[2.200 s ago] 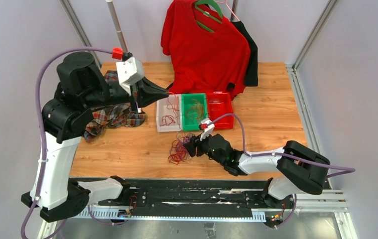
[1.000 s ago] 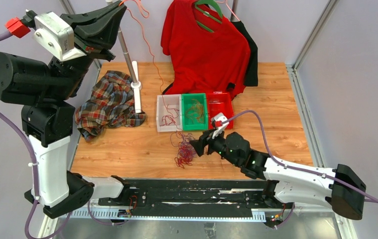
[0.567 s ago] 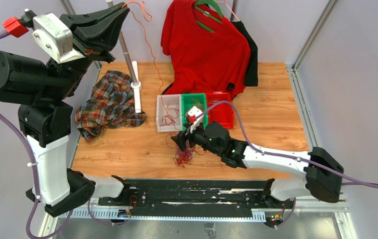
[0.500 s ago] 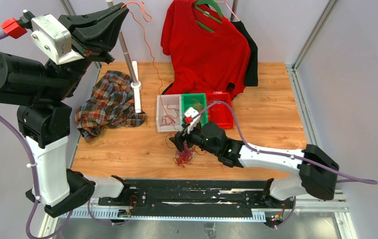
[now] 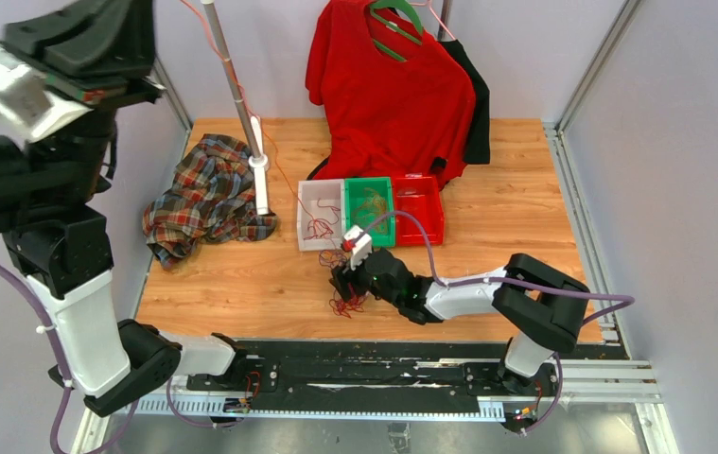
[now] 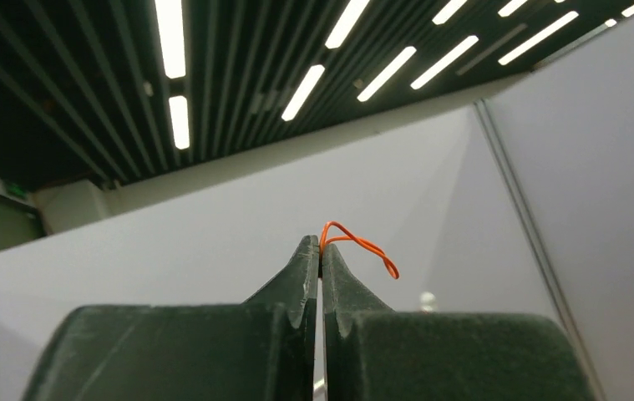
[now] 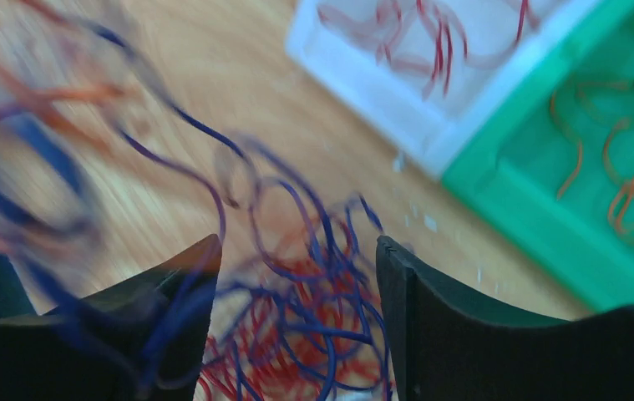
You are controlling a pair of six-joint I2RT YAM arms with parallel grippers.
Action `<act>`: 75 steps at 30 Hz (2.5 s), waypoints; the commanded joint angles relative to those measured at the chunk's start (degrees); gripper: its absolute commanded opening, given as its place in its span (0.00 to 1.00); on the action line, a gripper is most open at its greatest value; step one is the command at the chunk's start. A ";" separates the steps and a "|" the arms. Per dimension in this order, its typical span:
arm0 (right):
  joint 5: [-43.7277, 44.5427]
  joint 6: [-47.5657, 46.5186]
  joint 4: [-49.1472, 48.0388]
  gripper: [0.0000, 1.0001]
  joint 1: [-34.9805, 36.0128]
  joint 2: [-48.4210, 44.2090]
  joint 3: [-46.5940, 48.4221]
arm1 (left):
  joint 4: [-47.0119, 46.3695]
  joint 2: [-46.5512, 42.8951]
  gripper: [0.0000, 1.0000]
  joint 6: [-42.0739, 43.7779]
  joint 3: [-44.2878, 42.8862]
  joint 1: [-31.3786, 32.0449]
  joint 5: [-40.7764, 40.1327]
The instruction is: Untangle the cables
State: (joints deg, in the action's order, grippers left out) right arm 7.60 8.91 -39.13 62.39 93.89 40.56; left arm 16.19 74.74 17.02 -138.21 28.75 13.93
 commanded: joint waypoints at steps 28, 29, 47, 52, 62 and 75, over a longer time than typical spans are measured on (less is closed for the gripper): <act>27.55 30.31 12.28 0.01 -13.26 -27.02 -31.88 | -36.83 5.09 0.01 30.45 -8.23 0.34 -19.28; 29.03 32.08 17.18 0.01 -14.11 -27.93 -31.48 | -38.03 5.02 0.01 30.69 -8.03 0.38 -19.72; 30.32 45.48 38.19 0.01 -27.55 -34.27 -30.16 | -44.63 8.31 0.01 42.34 -14.16 0.34 -16.70; 26.20 38.93 37.64 0.01 -28.33 -36.15 -26.59 | -35.26 -0.69 0.01 36.70 3.40 0.36 -16.26; 13.16 19.81 31.60 0.49 -25.57 -45.25 -22.66 | -22.75 -5.13 0.01 28.36 15.14 0.34 -12.50; -20.85 -2.57 18.86 0.69 -22.53 -46.76 -16.22 | -20.41 -6.18 0.01 25.57 18.17 0.34 -5.90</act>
State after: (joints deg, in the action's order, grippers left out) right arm -0.82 14.22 -12.91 38.68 44.75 20.53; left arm -3.88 69.63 43.46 -119.55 28.75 6.52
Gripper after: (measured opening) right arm 0.673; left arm 0.017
